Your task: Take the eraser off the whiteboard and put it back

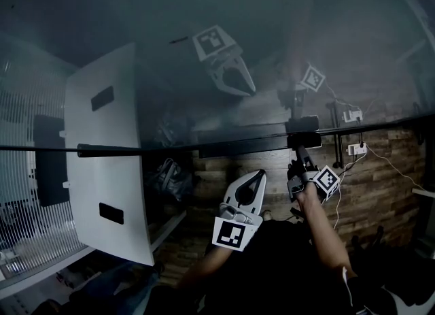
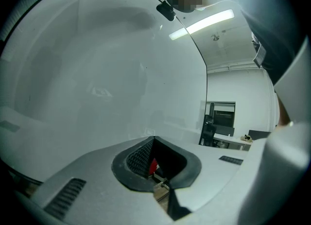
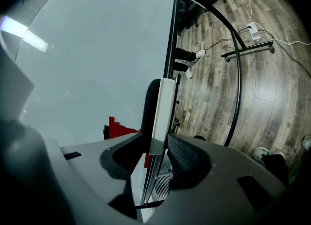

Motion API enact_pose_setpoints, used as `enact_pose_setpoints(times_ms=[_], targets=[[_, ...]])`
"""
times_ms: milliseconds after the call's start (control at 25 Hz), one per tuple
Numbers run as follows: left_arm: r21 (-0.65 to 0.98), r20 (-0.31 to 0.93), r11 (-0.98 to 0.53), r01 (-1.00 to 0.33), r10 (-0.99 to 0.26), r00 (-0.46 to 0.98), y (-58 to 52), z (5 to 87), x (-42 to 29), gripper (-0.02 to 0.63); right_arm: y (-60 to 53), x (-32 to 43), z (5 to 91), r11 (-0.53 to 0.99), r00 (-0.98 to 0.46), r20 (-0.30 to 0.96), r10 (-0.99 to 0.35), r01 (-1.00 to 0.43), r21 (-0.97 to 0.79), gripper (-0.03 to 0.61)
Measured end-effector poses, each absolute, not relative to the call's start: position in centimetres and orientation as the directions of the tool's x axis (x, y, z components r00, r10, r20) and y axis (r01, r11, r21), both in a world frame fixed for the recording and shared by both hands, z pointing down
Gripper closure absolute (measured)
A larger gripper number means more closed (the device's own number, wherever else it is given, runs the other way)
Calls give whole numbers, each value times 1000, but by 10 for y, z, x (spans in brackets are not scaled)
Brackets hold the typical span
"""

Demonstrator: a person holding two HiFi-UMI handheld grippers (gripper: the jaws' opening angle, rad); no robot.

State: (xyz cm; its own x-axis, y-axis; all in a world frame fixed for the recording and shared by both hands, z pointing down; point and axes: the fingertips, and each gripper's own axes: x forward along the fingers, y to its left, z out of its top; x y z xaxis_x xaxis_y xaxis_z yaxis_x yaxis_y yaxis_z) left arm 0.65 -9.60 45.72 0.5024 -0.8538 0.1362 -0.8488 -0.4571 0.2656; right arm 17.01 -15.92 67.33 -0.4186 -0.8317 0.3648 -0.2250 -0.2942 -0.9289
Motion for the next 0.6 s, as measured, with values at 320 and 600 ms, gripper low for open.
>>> enact_pose_setpoints(times_ms=[320,600], targets=[[270,134,-457,-847,-854,503,-91,458,7,606,-156,169,671,-283,-431,340,-836,-192,-940,436],[269,131,-452,-850,-857,498,-92,457,6,606,-157,170,672,-288,-435,341,-833,-184,-940,442]])
